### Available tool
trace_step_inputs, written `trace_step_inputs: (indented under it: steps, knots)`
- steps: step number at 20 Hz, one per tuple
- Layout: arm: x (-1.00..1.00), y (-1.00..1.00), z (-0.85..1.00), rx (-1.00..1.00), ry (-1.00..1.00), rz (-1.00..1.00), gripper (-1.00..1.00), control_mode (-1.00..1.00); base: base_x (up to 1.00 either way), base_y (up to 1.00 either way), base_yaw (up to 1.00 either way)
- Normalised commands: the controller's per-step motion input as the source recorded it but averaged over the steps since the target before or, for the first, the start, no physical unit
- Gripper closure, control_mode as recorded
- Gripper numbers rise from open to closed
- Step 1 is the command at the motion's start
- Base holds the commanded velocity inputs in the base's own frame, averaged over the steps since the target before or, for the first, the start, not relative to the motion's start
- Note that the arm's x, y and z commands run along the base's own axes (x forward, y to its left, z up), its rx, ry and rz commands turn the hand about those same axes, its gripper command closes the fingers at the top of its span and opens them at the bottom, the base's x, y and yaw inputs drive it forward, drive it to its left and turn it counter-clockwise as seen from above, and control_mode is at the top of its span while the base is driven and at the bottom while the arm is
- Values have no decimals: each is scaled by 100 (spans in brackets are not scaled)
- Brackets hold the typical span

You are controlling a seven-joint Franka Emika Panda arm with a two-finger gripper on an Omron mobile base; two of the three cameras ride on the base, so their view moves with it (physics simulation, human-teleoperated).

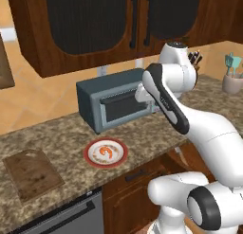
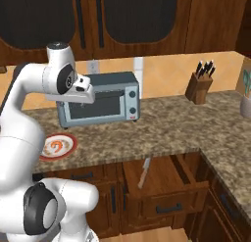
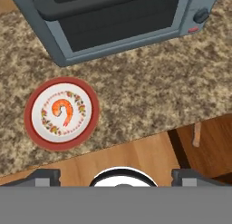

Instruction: Pick up the knife from the drawer and place it on the cutting board. Then place the meat from the plate to the cutting board.

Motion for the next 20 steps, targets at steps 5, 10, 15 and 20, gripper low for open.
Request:
trace_step_inputs:
  steps: [5, 10, 15, 20]
  knots:
    - [0, 0, 0, 0, 0, 0, -100, 100, -5, 77, -47]
    - [0, 0, 0, 0, 0, 0, -100, 100, 20, 63, -6]
    - [0, 0, 0, 0, 0, 0, -100, 100, 72, 0, -3]
    - [2, -33, -16, 2, 0, -10, -100, -100, 14, 0, -3]
